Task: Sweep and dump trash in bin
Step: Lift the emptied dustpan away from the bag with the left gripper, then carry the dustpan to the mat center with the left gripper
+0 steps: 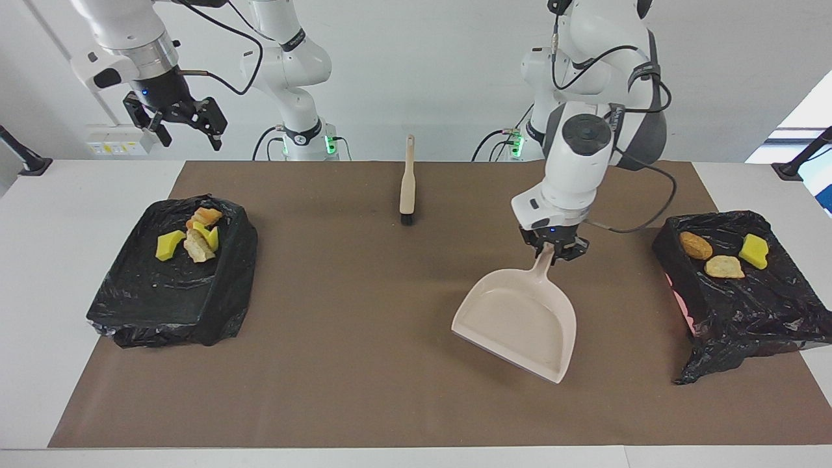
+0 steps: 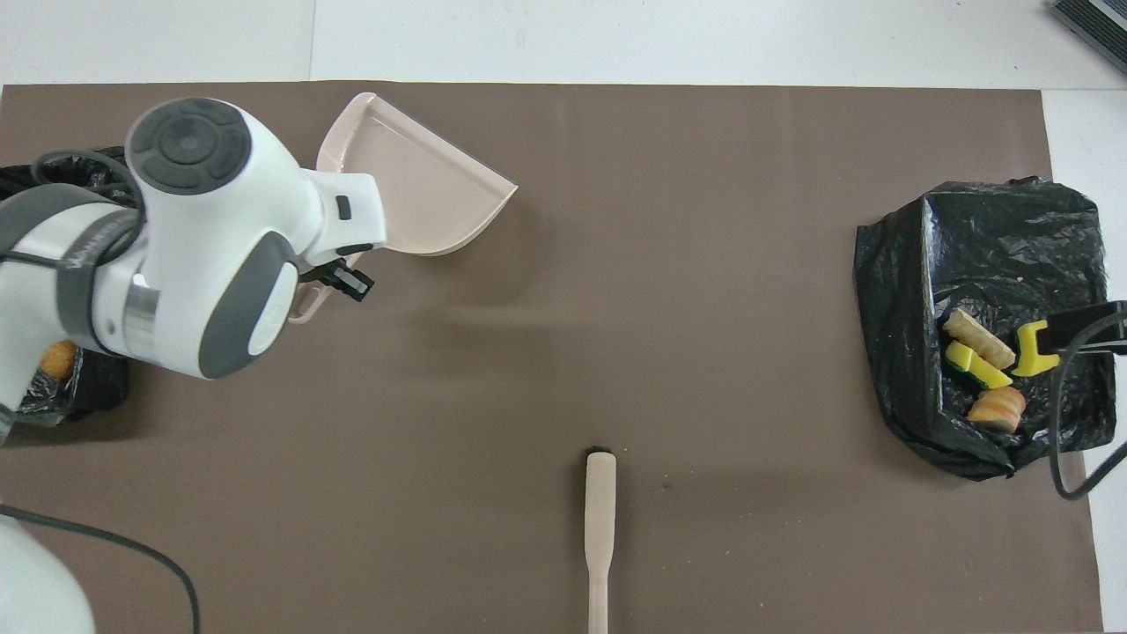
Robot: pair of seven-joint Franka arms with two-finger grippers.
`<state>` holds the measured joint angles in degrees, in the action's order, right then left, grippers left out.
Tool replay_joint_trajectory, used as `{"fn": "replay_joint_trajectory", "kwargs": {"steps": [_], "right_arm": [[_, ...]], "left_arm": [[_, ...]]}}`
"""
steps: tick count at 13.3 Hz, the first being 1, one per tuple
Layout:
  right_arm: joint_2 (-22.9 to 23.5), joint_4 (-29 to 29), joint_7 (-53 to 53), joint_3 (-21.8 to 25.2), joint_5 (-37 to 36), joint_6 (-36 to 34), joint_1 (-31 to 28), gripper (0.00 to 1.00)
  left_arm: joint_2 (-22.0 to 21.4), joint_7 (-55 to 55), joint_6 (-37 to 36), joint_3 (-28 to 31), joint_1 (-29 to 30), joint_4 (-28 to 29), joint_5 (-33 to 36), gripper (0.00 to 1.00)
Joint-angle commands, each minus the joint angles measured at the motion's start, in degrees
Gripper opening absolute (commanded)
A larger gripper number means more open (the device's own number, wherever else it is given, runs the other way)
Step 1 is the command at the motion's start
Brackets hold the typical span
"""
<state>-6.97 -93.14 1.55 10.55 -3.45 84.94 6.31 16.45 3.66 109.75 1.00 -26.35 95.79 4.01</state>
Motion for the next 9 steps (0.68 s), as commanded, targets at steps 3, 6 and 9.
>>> {"fn": "replay_joint_trajectory", "kwargs": {"steps": [3,6,9], "right_arm": [[-1.1,-1.3,-2.3,-4.7,0.5,0.1,-4.4,1.00],[-1.1,-1.3,-2.2,-4.7,0.5,0.1,-4.3,1.00],[-1.2,-1.3,-2.2,-4.7,0.5,0.1,-4.2,1.00]], "left_arm": [[5.6,-15.4,1.2,1.3,-7.8,-5.6,-2.5,0.00],[8.0,-22.4,1.0,1.3,-10.0,-9.4,-5.2,0.00],[9.5,-26.3,1.2,1.3,-11.5,-11.4,-5.5,0.00]]}}
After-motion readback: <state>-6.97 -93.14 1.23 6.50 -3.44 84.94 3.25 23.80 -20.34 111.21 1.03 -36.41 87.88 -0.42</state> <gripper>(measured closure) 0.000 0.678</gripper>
